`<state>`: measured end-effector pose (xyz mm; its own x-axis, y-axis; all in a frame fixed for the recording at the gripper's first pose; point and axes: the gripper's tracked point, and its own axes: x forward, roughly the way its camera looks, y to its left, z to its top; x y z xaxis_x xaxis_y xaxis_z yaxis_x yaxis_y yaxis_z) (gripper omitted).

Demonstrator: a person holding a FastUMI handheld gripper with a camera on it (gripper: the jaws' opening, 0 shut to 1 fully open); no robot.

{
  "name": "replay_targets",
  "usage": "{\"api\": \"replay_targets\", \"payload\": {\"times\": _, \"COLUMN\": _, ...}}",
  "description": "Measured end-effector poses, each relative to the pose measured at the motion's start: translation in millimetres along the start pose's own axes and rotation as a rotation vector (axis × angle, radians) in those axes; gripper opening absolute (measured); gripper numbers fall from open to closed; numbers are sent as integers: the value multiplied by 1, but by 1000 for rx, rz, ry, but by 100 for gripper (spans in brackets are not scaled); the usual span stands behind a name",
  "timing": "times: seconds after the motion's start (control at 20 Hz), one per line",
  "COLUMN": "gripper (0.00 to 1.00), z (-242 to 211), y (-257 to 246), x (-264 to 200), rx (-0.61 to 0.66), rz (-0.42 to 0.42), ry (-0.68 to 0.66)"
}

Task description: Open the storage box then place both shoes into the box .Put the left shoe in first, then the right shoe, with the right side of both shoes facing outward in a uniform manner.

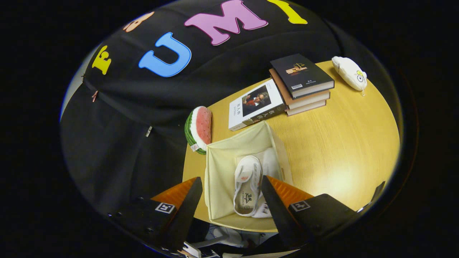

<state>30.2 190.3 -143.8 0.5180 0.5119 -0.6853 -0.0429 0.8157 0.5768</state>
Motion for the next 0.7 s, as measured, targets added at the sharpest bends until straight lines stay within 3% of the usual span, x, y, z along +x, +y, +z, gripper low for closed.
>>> {"api": "replay_targets", "payload": {"times": 0.45, "gripper": 99, "z": 58, "y": -16, "x": -71, "rx": -211, "rz": -70, "ry": -266}}
{"api": "replay_targets", "payload": {"times": 0.7, "gripper": 99, "z": 107, "y": -40, "x": -125, "rx": -297, "rz": -159, "ry": -469}}
